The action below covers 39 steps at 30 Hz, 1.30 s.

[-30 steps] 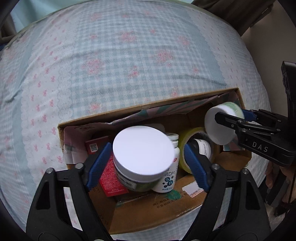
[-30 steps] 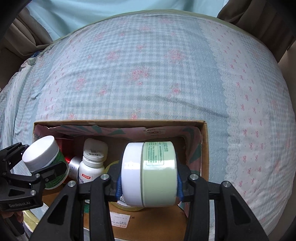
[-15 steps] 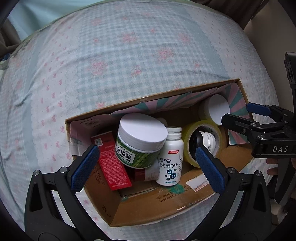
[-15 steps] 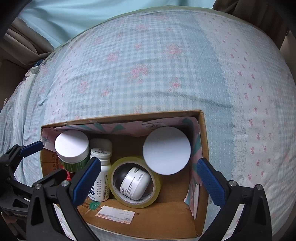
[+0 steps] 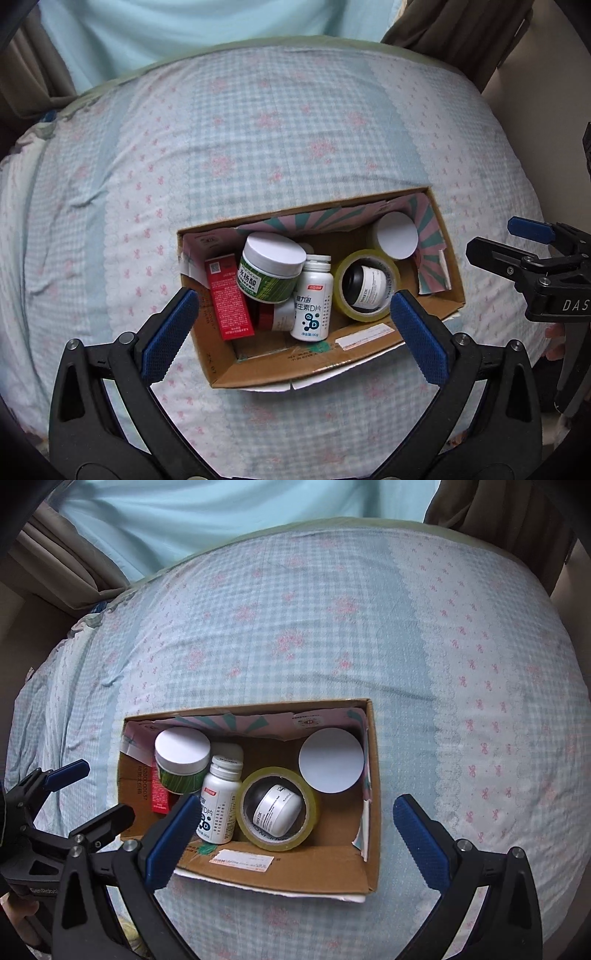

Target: Organize rigid objects

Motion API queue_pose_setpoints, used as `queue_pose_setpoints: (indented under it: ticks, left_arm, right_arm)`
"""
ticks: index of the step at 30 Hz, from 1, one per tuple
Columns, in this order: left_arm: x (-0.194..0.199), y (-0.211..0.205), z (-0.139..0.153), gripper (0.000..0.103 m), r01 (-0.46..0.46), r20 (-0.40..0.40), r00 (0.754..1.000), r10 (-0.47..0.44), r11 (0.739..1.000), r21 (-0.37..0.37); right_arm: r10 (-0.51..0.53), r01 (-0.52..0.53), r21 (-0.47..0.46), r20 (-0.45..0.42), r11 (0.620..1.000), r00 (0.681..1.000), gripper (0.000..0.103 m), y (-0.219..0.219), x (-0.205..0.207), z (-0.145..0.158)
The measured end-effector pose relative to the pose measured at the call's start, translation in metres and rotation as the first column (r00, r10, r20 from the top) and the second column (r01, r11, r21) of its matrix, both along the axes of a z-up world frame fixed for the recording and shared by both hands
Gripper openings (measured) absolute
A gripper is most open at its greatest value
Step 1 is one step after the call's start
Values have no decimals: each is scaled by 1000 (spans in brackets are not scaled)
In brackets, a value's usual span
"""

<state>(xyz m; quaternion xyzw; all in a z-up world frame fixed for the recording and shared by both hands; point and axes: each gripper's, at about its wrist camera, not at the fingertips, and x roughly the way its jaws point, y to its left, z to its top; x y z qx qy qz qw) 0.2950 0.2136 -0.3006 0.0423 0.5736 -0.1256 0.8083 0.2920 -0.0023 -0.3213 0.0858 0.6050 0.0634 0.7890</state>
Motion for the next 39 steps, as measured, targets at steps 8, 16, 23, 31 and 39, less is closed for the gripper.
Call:
queue_pose_setpoints:
  ticks: [8,16,23,31,39]
  left_arm:
    - [-62,-7,138,103,-89,231,967,102,994,-70]
    - [-124,-12,231,103,-126,407,896,180,979,-158]
    - [-178,-17,277,103,-81,552,819,160,983,-165]
    - [-210,-25,291,103,-73,625,769,135,990,-124]
    - [-220,-20,292,103,-88,630,759,161,985,-146]
  right_arm:
    - [10,6,-64,251,998,968,103,-30,-52,153]
    - [-18,72,-109,432,991,902,103,-56,-119,251]
    - [-61,126,-97,500,987,864,103,-64,-163,280]
    - [-44,152,-134,591,979,806,103,-59,-197,299]
    - [-46,169,-139,622,976,781,103,-58,-205,307]
